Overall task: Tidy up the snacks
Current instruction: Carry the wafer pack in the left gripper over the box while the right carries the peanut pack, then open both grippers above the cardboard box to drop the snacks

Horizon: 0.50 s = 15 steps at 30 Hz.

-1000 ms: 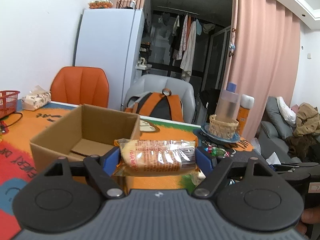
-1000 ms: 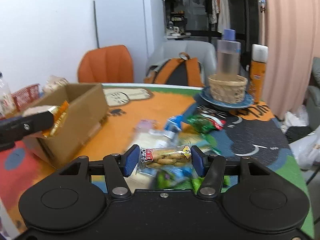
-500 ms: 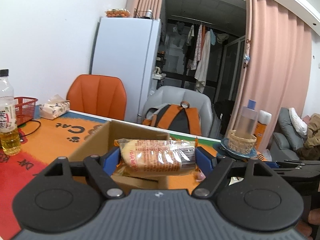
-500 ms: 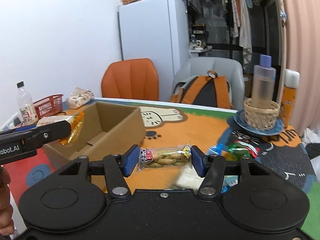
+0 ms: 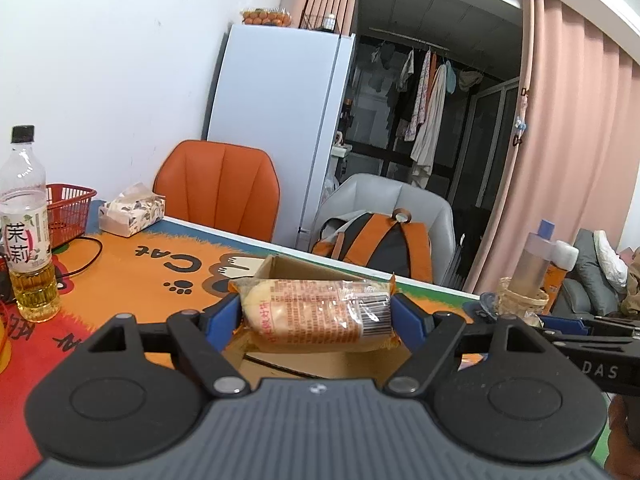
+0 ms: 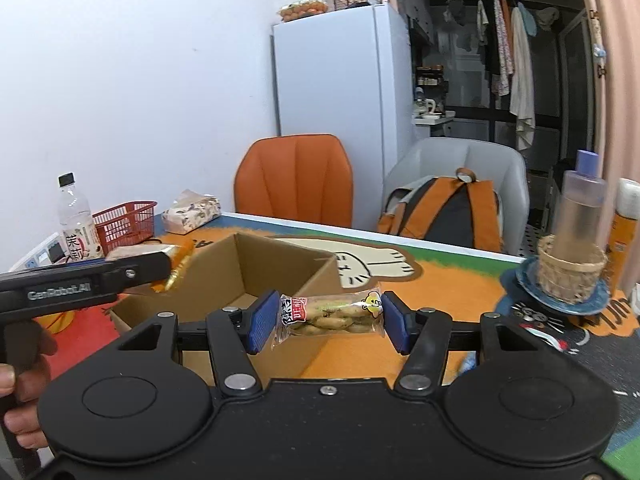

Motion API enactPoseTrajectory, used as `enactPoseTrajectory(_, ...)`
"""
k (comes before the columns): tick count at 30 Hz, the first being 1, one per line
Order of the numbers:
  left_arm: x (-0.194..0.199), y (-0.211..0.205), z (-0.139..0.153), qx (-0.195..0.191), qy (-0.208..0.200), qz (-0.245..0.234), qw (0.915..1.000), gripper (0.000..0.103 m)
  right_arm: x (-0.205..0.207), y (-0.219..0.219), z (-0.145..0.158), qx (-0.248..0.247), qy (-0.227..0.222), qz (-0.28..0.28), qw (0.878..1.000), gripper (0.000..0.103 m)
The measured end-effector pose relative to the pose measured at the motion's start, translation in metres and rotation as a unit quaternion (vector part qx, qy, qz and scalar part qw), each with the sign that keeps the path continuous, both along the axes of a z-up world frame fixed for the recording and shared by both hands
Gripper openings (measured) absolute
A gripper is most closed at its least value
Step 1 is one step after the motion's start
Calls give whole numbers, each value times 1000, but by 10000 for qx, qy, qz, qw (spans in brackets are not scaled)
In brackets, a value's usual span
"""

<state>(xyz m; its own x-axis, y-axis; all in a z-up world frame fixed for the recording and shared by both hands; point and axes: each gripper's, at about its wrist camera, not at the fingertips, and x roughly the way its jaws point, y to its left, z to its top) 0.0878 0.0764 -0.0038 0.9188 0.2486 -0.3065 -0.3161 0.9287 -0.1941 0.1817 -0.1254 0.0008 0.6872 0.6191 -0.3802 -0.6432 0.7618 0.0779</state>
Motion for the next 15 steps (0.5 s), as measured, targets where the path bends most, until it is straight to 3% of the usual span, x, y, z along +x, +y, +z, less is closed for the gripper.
enactPoseTrajectory(7,20,22,-8,-152,263,68,9995,80,9,29,-1,12,28,157,9999,56)
enactPoseTrajectory(15,19,32,-9,-275,152,214,9993,87,21,51,-8,67,144,367,9992,56)
